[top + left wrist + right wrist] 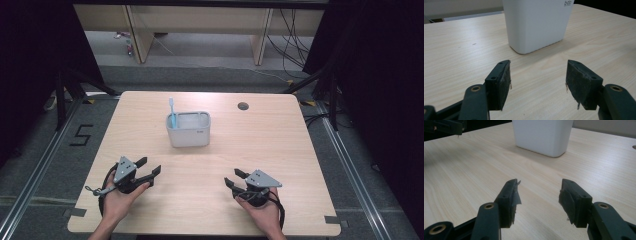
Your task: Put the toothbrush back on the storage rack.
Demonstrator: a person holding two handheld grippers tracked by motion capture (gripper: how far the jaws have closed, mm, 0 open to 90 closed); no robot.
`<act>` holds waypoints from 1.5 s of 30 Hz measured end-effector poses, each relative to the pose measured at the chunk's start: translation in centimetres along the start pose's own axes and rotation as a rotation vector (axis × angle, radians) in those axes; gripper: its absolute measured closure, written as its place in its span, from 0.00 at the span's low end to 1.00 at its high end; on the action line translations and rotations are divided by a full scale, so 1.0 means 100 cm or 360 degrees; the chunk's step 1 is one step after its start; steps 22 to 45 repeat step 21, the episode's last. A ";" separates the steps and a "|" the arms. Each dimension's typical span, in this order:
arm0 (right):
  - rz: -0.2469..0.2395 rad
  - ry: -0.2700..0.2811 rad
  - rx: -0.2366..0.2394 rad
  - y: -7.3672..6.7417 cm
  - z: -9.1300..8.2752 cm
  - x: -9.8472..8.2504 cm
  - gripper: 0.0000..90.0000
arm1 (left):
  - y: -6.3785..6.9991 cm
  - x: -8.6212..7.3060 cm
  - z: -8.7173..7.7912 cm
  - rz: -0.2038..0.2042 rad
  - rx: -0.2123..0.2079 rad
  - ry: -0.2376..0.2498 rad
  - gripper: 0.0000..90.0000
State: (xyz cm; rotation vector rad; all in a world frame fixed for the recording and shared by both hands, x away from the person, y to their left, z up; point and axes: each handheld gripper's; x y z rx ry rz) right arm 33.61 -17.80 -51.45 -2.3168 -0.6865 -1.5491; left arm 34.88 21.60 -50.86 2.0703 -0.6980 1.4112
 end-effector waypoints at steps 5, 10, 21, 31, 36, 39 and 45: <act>-0.0008 0.0018 -0.0026 0.001 0.000 0.000 0.54 | 0.002 -0.012 -0.003 0.0007 0.0021 -0.0008 0.40; 0.0004 -0.0001 -0.0008 0.000 0.000 -0.001 0.54 | 0.003 -0.017 -0.004 0.0028 0.0015 0.0042 0.39; -0.0034 0.0027 0.0005 -0.001 0.002 -0.001 0.54 | 0.008 -0.019 -0.007 0.0115 0.0065 0.0089 0.40; -0.0034 0.0027 0.0005 -0.001 0.002 -0.001 0.54 | 0.008 -0.019 -0.007 0.0115 0.0065 0.0089 0.40; -0.0034 0.0027 0.0005 -0.001 0.002 -0.001 0.54 | 0.008 -0.019 -0.007 0.0115 0.0065 0.0089 0.40; -0.0034 0.0027 0.0005 -0.001 0.002 -0.001 0.54 | 0.008 -0.019 -0.007 0.0115 0.0065 0.0089 0.40; -0.0034 0.0027 0.0005 -0.001 0.002 -0.001 0.54 | 0.008 -0.019 -0.007 0.0115 0.0065 0.0089 0.40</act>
Point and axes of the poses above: each handheld gripper's, and its own axes: z roughly forward along the jaws, x roughly out of its top, y roughly to its right, and after that the axes turned 13 degrees about -x, right-handed
